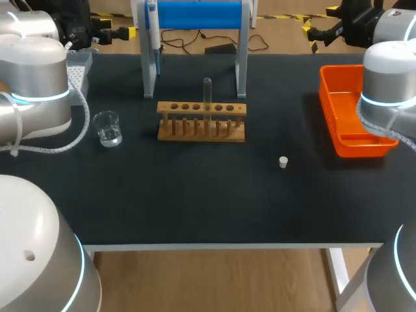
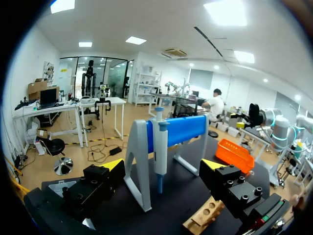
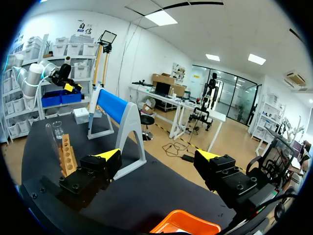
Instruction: Invert the test tube, pick up the pipette, mount the tip to pipette, aspirate from beaker and dispense into the tube, eject the tip, return the pipette, and cap with the stopper.
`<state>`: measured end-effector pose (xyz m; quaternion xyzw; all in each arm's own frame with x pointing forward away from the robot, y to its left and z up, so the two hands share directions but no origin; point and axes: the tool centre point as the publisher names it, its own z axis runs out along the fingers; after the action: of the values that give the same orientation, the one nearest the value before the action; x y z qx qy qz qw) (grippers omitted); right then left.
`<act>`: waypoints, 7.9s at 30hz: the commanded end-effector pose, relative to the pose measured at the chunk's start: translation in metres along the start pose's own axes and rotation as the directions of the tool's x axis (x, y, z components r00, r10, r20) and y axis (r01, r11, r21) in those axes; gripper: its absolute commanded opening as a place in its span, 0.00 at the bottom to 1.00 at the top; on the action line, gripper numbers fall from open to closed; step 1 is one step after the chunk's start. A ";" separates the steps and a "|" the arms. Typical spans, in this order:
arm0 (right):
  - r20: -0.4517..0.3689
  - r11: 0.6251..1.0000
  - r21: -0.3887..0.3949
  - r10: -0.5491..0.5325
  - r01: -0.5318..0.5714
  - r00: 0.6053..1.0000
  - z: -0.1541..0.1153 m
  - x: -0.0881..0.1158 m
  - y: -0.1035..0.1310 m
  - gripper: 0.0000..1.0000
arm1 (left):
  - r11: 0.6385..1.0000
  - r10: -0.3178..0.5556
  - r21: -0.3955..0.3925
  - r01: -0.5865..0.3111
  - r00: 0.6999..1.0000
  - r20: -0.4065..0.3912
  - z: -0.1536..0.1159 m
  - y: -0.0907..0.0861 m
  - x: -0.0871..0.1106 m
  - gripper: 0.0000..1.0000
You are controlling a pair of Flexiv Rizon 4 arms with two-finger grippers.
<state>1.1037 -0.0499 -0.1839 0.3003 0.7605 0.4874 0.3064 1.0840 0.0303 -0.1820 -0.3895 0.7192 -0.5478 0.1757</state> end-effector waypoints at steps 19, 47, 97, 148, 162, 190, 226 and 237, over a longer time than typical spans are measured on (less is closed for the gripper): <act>-0.095 1.000 -0.021 -0.017 0.015 0.995 -0.013 0.026 0.001 1.00 | 1.000 0.000 0.001 0.000 1.000 0.000 0.000 0.000 0.000 1.00; -0.631 0.971 -0.167 -0.239 0.171 0.738 -0.090 0.213 -0.037 1.00 | 1.000 0.000 0.001 0.000 1.000 0.000 0.000 0.000 0.000 1.00; -0.631 0.971 -0.167 -0.239 0.171 0.738 -0.090 0.213 -0.037 1.00 | 0.967 0.232 -0.044 -0.252 0.935 -0.270 -0.048 0.109 0.188 1.00; -0.779 0.949 -0.314 -0.238 -0.034 0.581 0.032 0.283 -0.020 1.00 | 0.967 0.232 -0.044 -0.252 0.935 -0.270 -0.048 0.109 0.188 1.00; -0.840 0.929 -0.322 -0.192 -0.183 0.508 0.056 0.305 -0.016 1.00 | 0.967 0.232 -0.044 -0.252 0.935 -0.270 -0.048 0.109 0.188 1.00; -0.854 0.940 -0.293 -0.176 -0.173 0.490 0.078 0.332 -0.011 1.00 | 0.967 0.232 -0.044 -0.252 0.935 -0.270 -0.048 0.109 0.188 1.00; -0.834 0.942 -0.287 -0.156 -0.175 0.530 0.072 0.334 -0.010 0.00 | 0.967 0.232 -0.044 -0.252 0.935 -0.270 -0.048 0.109 0.188 1.00; -0.827 0.941 -0.303 -0.180 -0.153 0.532 0.068 0.332 0.002 0.00 | 0.967 0.232 -0.044 -0.252 0.935 -0.270 -0.048 0.109 0.188 1.00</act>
<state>0.9476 0.2405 -0.2679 -0.0371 0.7159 0.6953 -0.0509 0.8926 -0.0690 -0.2324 -0.2285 0.8008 -0.5385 0.1283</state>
